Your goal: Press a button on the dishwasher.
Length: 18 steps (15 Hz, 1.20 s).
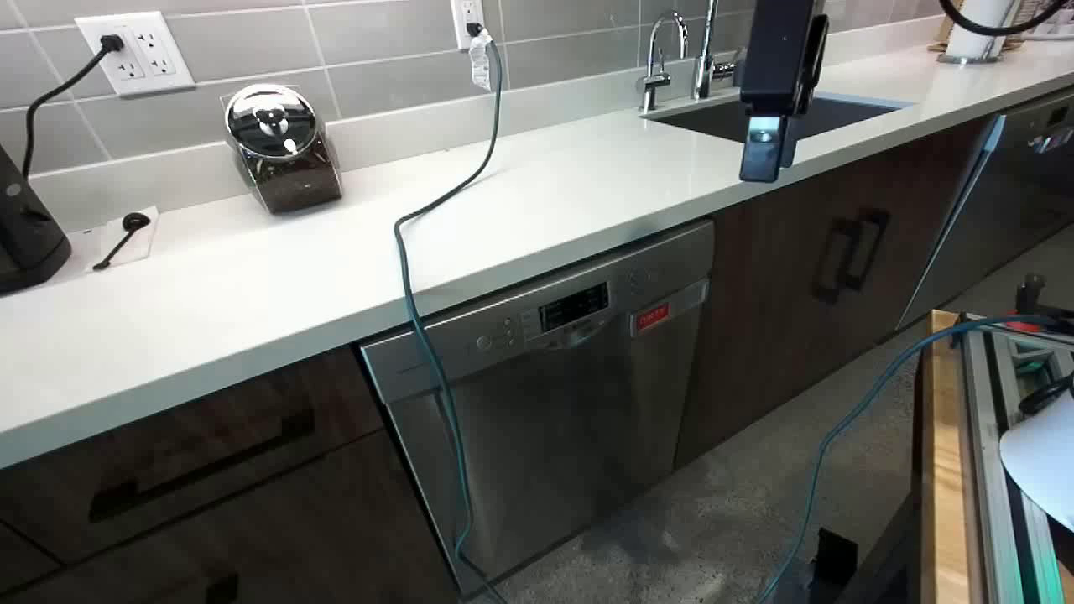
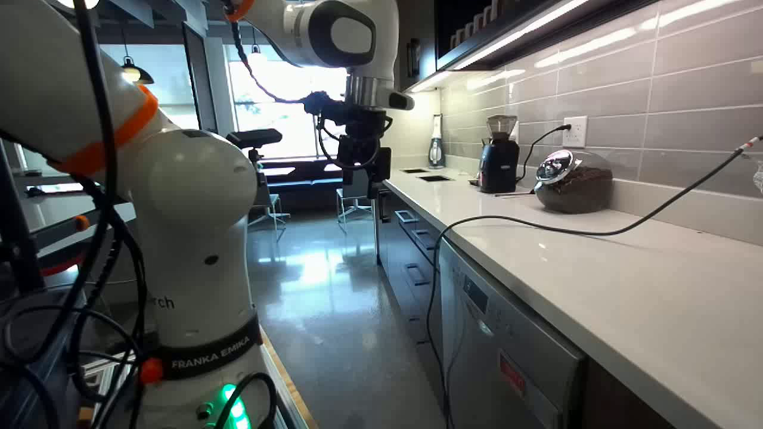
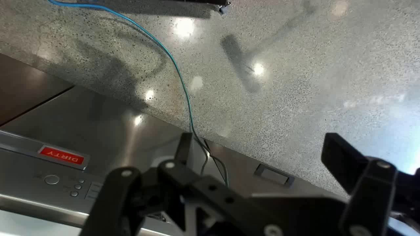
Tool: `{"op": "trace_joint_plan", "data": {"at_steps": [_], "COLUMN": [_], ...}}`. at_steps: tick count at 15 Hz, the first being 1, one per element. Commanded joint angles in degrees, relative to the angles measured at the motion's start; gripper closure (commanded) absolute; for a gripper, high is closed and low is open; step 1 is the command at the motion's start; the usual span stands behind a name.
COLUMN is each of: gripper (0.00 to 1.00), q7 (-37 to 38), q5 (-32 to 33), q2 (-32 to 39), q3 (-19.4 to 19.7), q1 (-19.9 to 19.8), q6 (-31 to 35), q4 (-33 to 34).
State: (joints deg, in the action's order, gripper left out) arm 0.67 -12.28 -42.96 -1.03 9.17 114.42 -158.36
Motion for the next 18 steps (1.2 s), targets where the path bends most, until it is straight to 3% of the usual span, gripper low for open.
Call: {"op": "trace_joint_plan", "data": {"at_steps": [1,10,18], "gripper": [0.0,0.0,0.0], "q7": [-0.45,-0.44,-13.89], "q5": [-0.48,-0.48,-10.78], "q2": [0.07,0.38,22.05], "q3": [-0.69,-0.69,0.62], "q1": [-0.78,-0.77,7.19], "q6": [-0.25,-0.25,24.54], "q4": [-0.25,-0.88,1.17]}}
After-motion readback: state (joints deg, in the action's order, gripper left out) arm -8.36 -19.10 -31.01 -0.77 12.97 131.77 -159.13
